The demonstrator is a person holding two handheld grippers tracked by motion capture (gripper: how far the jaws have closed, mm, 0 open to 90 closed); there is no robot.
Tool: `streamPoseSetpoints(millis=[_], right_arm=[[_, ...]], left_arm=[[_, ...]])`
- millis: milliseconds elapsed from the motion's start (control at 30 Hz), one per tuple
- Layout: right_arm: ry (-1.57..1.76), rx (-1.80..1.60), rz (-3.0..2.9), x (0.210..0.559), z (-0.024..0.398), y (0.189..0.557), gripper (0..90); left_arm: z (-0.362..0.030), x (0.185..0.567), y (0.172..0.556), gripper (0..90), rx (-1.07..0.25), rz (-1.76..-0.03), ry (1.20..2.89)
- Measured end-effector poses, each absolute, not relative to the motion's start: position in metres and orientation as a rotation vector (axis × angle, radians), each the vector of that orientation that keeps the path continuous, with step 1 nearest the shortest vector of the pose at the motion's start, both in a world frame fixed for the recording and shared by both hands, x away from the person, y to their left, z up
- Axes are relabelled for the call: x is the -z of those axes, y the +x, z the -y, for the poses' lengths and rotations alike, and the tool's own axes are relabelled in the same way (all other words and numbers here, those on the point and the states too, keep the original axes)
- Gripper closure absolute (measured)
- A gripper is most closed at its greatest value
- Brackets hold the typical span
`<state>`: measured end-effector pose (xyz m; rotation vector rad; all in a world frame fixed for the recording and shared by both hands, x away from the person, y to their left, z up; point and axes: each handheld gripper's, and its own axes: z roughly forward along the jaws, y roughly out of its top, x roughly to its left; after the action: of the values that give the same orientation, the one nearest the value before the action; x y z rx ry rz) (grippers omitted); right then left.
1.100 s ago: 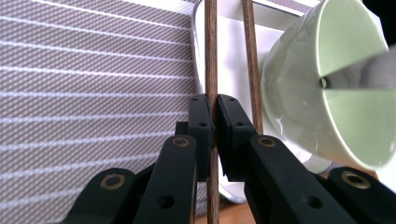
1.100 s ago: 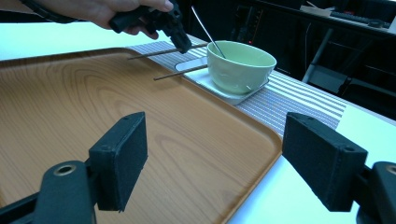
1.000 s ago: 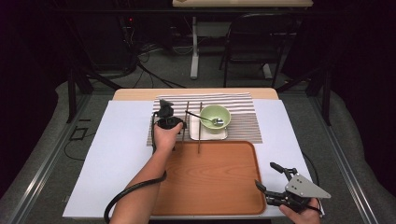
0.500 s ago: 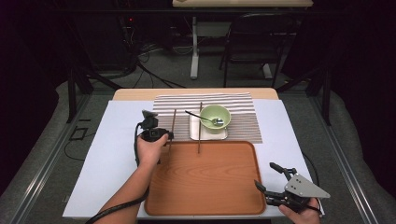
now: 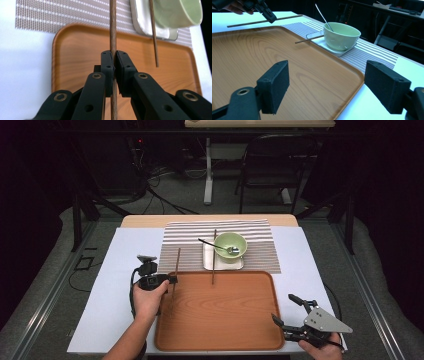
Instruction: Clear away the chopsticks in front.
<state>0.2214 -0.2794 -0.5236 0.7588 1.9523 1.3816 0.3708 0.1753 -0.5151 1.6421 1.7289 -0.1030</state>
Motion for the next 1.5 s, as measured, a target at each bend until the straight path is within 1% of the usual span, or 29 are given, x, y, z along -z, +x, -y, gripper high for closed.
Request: streamPoseSetpoints(millis=[133, 267, 733, 933, 1267, 1500], right_arm=[[0.761, -1.391, -1.961, 0.524, 0.279, 0.221, 18.5], [0.763, -1.410, -1.962, 0.524, 0.279, 0.221, 16.3], [0.760, -1.406, -1.957, 0.525, 0.279, 0.221, 15.3], [0.763, -1.406, -1.956, 0.525, 0.279, 0.221, 15.3], [0.759, -1.402, -1.958, 0.525, 0.279, 0.221, 15.3], [0.761, -1.402, -1.957, 0.525, 0.279, 0.221, 15.3]], left_arm=[[-0.175, 0.519, 0.359, 84.8, 0.110, -1.730, 1.661], [-0.175, 0.521, 0.348, 84.9, 0.089, -1.734, 1.685], [-0.184, 0.536, 0.316, 84.9, 0.063, -1.790, 1.701], [-0.182, 0.537, 0.309, 84.9, 0.061, -1.785, 1.714], [-0.179, 0.538, 0.301, 84.8, 0.001, -1.789, 1.740], [-0.182, 0.539, 0.300, 84.8, -0.010, -1.803, 1.724]])
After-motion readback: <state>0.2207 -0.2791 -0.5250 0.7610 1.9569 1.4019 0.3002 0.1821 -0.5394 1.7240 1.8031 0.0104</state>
